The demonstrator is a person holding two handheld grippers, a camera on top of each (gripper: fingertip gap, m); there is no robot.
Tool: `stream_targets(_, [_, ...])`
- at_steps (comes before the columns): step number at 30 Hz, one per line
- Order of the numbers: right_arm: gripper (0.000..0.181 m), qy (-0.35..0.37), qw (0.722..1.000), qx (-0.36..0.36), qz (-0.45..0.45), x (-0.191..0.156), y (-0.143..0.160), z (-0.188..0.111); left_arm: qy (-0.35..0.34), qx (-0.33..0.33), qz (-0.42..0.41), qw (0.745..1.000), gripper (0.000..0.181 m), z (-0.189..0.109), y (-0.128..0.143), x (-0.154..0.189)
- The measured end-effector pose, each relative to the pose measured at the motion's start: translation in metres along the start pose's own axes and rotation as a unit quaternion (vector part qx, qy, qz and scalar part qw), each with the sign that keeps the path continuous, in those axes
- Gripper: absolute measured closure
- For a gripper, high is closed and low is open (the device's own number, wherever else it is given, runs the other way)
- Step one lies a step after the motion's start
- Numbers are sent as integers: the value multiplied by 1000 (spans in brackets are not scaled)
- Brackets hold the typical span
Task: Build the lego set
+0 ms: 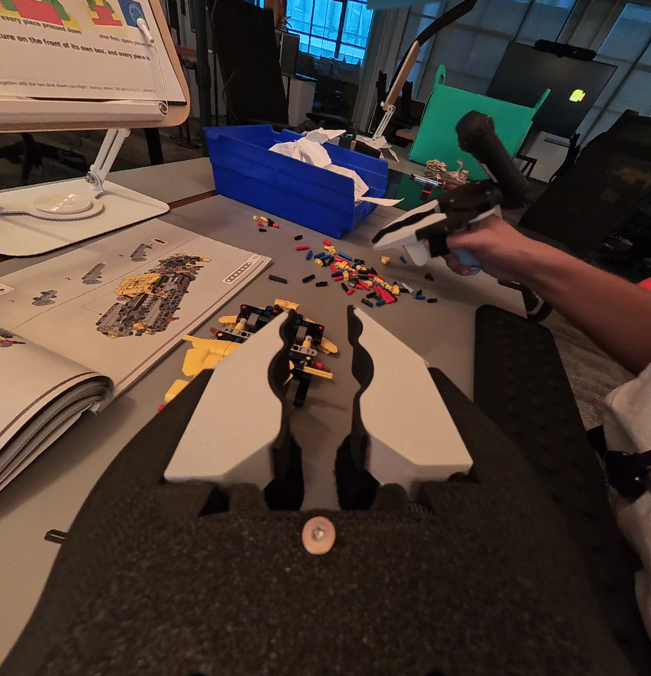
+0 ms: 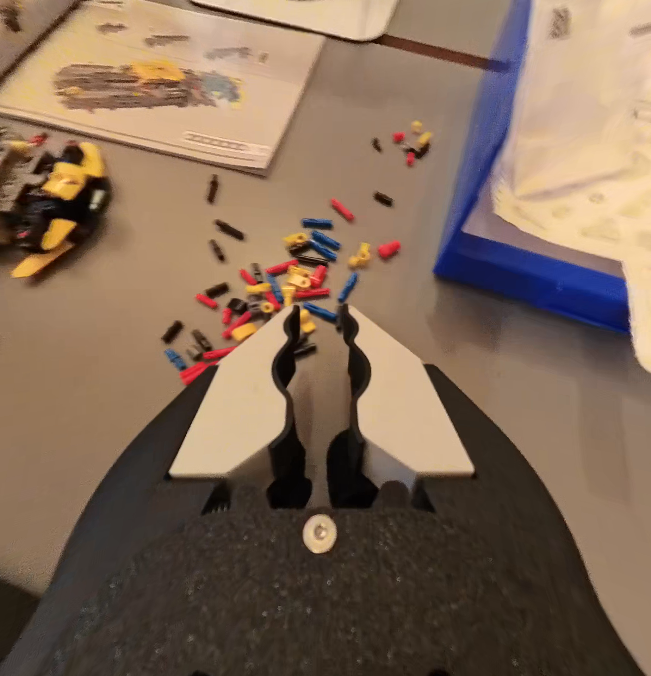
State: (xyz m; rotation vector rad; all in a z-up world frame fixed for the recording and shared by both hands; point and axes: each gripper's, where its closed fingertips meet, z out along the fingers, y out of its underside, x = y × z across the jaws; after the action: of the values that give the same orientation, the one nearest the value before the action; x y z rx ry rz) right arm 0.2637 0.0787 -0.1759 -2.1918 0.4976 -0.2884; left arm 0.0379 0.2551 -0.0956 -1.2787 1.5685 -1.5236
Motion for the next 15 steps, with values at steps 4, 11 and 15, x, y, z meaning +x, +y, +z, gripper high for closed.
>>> stream_targets(4, [161, 17, 998, -19, 59, 26, 6, 19, -1, -6, 4, 1000, 153, 1, 2, 0])
stream_targets(11, [163, 0, 997, -49, 66, 19, 5, 47, -4, -10, 7, 1000, 153, 2, 4, -1])
stream_targets(15, [179, 16, 996, -63, 55, 20, 7, 47, -2, -6, 3, 1000, 153, 2, 2, -1])
